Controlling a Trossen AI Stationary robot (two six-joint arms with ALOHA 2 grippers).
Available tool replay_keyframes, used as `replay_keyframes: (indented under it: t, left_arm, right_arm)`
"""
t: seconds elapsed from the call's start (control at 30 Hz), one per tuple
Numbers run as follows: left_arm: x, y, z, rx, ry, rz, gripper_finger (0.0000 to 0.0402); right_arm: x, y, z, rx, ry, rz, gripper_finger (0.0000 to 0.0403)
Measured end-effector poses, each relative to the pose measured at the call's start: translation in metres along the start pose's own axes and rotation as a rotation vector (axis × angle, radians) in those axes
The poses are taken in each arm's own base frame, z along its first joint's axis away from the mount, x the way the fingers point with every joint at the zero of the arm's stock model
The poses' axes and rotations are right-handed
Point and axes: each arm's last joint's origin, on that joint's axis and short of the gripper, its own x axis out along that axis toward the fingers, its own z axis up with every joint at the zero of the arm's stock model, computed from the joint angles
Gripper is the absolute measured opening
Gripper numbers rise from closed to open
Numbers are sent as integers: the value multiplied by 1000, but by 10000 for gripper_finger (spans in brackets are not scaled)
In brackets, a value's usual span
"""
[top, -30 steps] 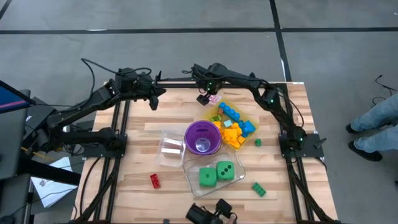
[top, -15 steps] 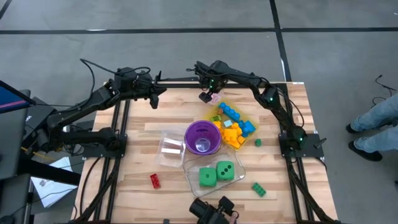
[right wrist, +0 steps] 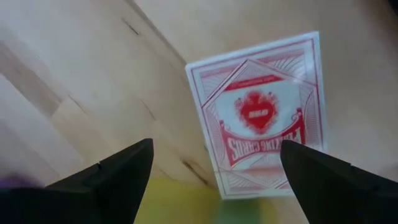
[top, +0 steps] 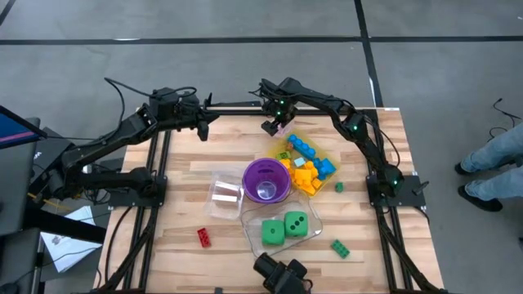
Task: Pick & Place Toys
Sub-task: Put the red deck of cards into the white bin
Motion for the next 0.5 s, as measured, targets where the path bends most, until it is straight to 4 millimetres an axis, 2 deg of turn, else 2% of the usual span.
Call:
replay_keyframes:
  t: [0.3,0.5]
  left_arm:
    - [0,0,0,-37,-1,0,1]
    - [0,0,0,-47,-2,0,3]
  right_arm:
    - [-1,-3,2,0,-12,32,342]
    - [-7,-28,-4,67,47,22,342]
